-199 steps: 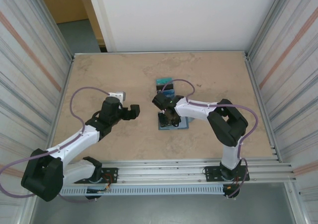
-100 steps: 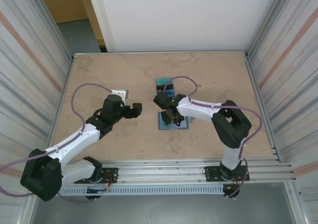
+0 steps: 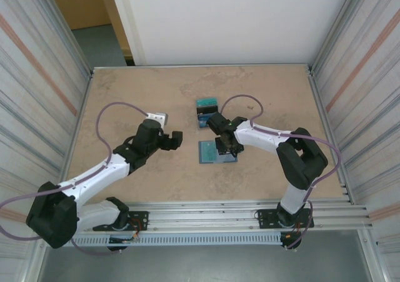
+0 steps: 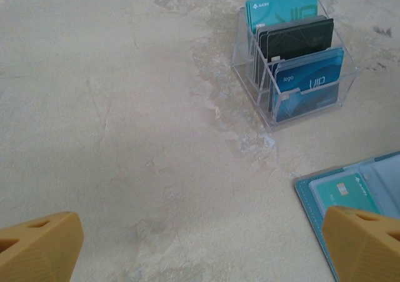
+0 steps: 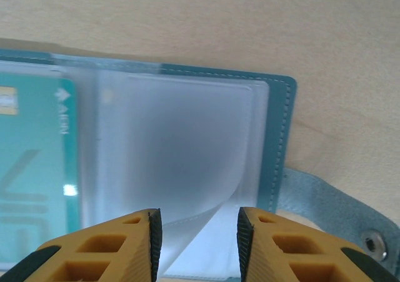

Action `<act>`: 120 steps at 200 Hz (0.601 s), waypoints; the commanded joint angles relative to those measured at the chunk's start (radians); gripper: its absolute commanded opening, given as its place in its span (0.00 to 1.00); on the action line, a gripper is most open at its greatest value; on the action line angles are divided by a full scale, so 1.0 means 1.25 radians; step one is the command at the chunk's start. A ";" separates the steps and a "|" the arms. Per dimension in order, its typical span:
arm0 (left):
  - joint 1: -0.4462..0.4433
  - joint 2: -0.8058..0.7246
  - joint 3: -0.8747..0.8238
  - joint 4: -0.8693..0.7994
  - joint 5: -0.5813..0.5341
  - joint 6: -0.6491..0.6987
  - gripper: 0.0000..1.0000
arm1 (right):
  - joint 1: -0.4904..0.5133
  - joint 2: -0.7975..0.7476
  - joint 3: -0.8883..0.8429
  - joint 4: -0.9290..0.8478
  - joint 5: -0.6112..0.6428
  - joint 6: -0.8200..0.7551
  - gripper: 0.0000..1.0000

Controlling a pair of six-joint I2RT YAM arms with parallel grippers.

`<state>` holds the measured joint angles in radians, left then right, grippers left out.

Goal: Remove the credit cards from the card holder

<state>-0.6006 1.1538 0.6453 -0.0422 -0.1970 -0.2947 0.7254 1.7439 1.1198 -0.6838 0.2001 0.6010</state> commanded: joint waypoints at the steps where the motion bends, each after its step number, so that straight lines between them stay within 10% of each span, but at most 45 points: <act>1: -0.015 0.014 0.028 -0.018 -0.053 0.017 0.99 | -0.024 -0.037 -0.022 -0.002 -0.020 0.028 0.38; 120: -0.090 0.108 0.023 0.017 -0.084 -0.008 0.99 | -0.089 -0.167 -0.059 0.129 -0.263 0.045 0.33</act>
<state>-0.6991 1.2572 0.6582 -0.0475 -0.2745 -0.2825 0.6231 1.5379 1.0702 -0.6067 0.0273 0.6262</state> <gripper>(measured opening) 0.986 0.358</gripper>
